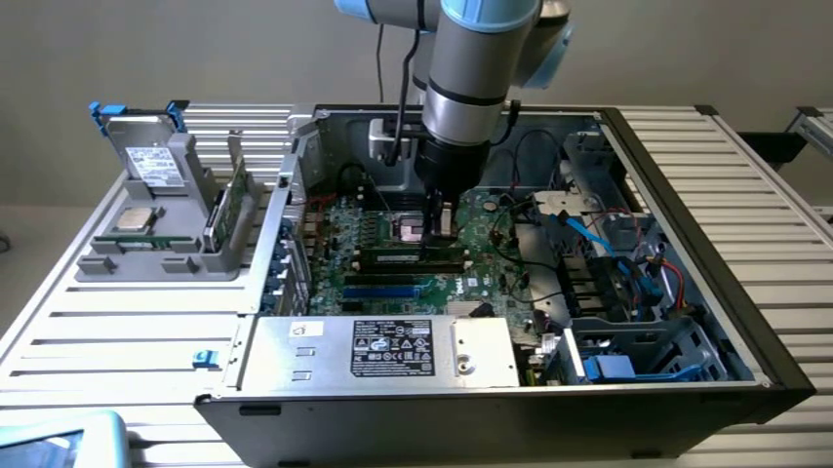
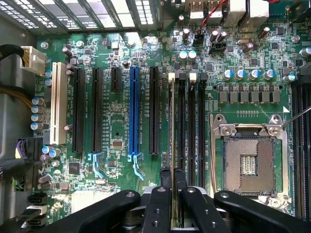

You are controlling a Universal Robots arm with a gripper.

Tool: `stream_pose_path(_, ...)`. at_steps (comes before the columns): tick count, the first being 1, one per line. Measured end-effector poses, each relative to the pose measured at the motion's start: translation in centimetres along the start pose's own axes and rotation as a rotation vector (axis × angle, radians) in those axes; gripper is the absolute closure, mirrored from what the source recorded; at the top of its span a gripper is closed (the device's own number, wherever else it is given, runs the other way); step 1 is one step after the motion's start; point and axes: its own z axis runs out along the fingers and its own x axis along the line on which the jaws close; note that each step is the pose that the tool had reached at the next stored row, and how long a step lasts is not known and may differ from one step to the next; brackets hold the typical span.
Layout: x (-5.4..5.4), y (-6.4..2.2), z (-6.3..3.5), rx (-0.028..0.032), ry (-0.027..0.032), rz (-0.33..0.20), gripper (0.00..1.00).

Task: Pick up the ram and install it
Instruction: 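Insert the ram into the slot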

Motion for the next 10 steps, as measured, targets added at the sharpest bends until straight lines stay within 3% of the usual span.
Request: stream_pose_path(10, -0.02, 0.09, 0.05, -0.0002, -0.0004, 0.003, 0.85)
